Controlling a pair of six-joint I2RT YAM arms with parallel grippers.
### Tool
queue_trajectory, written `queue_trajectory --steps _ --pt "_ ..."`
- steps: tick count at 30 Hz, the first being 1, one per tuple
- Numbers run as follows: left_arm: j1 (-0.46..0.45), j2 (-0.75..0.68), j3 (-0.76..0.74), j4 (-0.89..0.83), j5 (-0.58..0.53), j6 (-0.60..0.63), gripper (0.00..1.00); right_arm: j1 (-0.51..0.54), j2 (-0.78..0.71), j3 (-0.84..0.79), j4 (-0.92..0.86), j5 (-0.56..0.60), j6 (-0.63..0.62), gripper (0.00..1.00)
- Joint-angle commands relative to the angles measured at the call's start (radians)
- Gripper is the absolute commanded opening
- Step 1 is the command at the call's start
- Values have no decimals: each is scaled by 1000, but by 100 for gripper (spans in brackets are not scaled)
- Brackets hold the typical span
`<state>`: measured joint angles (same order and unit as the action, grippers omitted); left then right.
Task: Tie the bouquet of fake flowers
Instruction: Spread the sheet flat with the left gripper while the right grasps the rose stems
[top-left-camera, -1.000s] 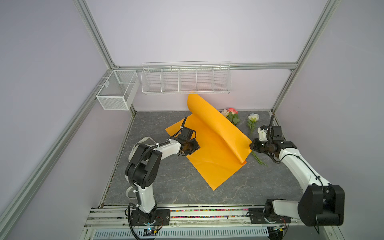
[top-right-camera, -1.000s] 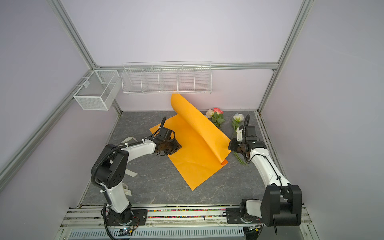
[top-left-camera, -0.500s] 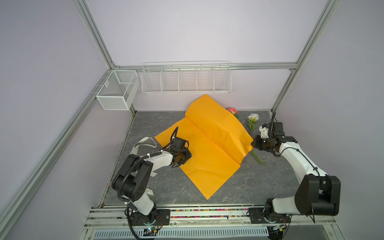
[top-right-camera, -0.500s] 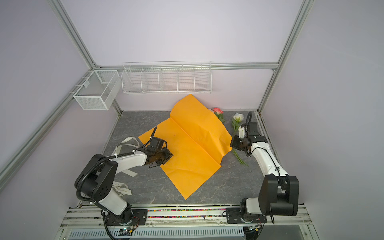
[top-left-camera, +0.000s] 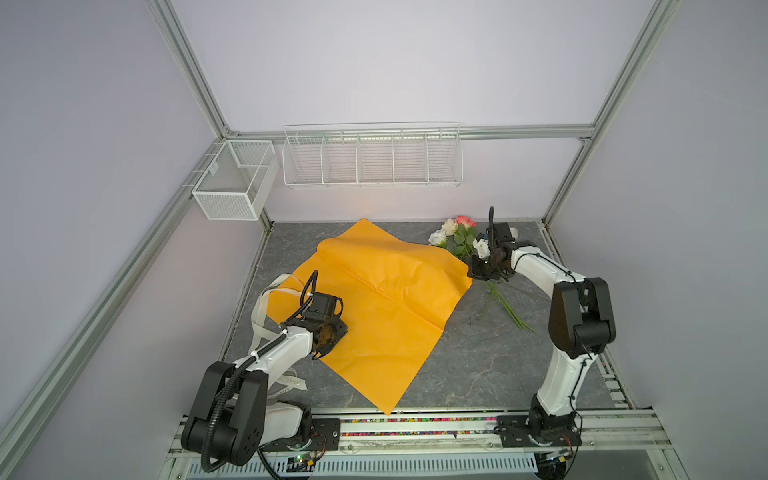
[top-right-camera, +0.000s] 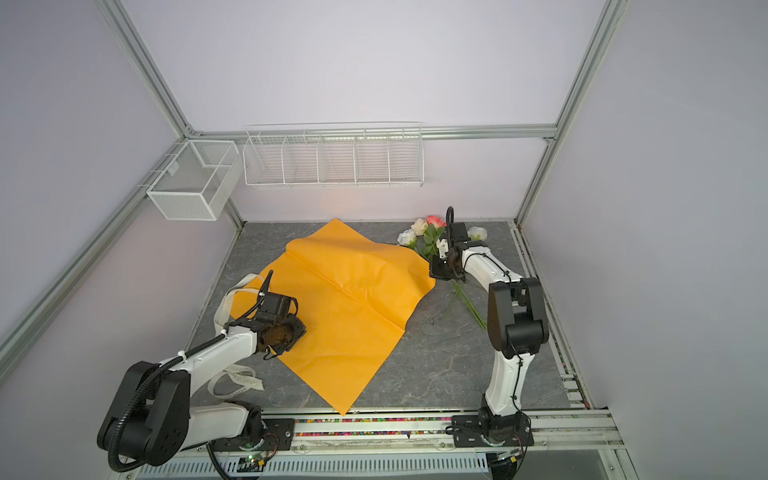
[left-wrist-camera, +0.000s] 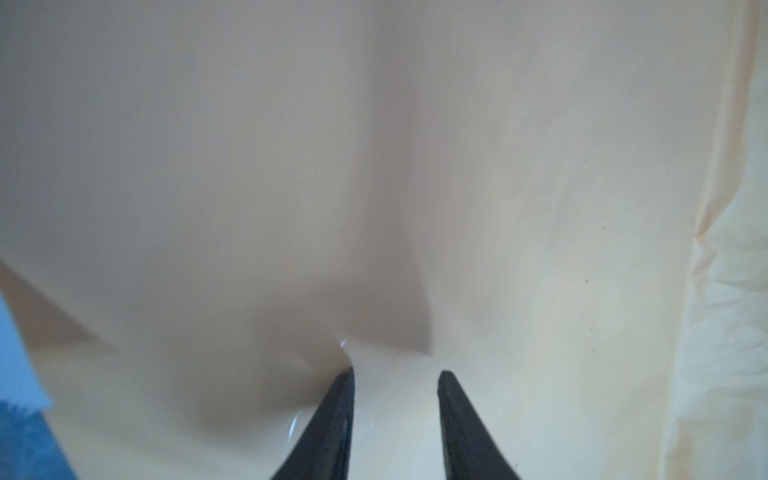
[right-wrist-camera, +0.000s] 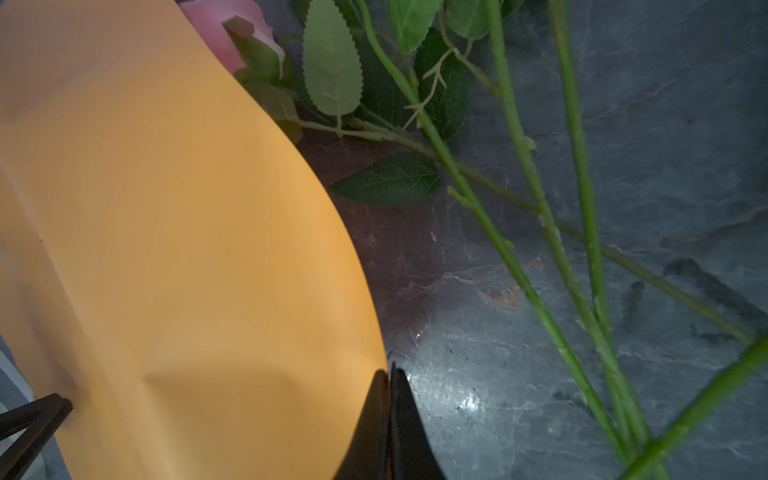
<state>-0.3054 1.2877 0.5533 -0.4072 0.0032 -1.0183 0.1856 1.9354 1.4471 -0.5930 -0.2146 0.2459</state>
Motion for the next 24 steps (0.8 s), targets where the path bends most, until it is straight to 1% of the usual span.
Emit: queue_trajectory --steps 1,3,5,7,8,10,11,13,14,15,16,17,19,21,23,24 --pt "6 -21 -6 -159 -20 61 41 12 -7 10 -38 10 -13 7" --pt "6 -54 32 -164 -1 87 44 12 -5 -17 -23 9 -6 7" --pt "6 -85 85 -164 19 131 49 13 15 -25 -60 36 3 7" --pt "6 -101 134 -144 54 173 51 12 28 -53 -70 70 10 7" --pt "6 -102 159 -128 76 183 52 14 38 -62 -87 62 12 7" --pt "6 -88 195 -84 138 190 53 13 30 -116 -55 22 5 7" --pt "5 -72 212 -54 175 192 54 42 24 -136 -37 21 8 7" --pt "1 -31 237 10 240 192 54 68 25 -143 -46 -42 -9 7" --pt "-5 -3 255 29 262 190 54 93 23 -142 -58 -29 -22 7" --pt "-14 26 277 40 275 195 54 116 21 -142 -66 16 -31 7" --pt "-23 54 300 38 279 204 54 128 23 -139 -66 36 -39 7" --pt "-36 84 330 31 279 216 54 137 27 -132 -59 28 -46 7" --pt "-52 146 376 20 280 226 54 145 36 -113 -36 -25 -46 7" --pt "-56 203 421 -3 283 233 53 155 63 -67 -64 -11 -42 7" --pt "-57 230 443 -27 263 241 53 174 85 -44 -81 18 -45 7" --pt "-57 235 448 -36 244 243 53 179 94 -36 -84 14 -46 7"
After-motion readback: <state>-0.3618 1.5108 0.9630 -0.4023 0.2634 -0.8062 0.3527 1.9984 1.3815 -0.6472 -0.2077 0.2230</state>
